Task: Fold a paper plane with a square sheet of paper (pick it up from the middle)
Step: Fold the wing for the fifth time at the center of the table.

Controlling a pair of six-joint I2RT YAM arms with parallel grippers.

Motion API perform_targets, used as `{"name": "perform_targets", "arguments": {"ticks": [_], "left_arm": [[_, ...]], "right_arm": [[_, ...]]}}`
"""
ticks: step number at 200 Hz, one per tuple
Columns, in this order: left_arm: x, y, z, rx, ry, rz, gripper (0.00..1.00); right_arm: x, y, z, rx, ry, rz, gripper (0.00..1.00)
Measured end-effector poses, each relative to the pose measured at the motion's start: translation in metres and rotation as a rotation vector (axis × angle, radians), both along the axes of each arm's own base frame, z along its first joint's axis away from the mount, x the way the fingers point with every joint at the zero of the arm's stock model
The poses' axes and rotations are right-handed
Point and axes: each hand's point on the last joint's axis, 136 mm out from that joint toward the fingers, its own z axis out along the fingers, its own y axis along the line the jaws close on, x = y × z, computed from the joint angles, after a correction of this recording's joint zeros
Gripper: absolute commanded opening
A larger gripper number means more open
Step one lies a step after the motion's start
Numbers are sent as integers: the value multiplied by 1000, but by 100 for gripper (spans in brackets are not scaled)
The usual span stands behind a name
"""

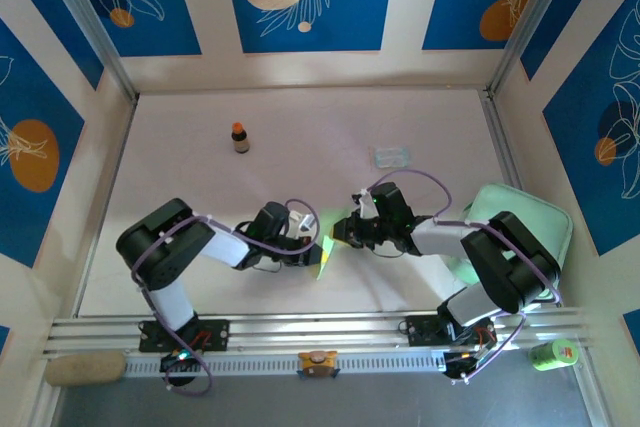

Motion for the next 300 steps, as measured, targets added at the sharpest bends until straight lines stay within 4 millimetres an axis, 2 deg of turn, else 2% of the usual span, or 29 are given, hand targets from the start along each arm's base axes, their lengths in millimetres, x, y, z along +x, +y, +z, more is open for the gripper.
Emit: {"name": "perform_targets", "arguments": {"ticks": [52,100,220,300], "left_arm": [[1,4,2,11,-14,21,0],[1,4,-3,13,6,31,0],[4,7,-2,-61,82,78,0],[7,11,-3,-67,117,117,0]], "right_arm": [[0,1,2,12,-2,7,14],[6,11,4,31,5,39,14],[9,19,-11,36,49,80,13],[21,26,-23,52,73,99,12]]}}
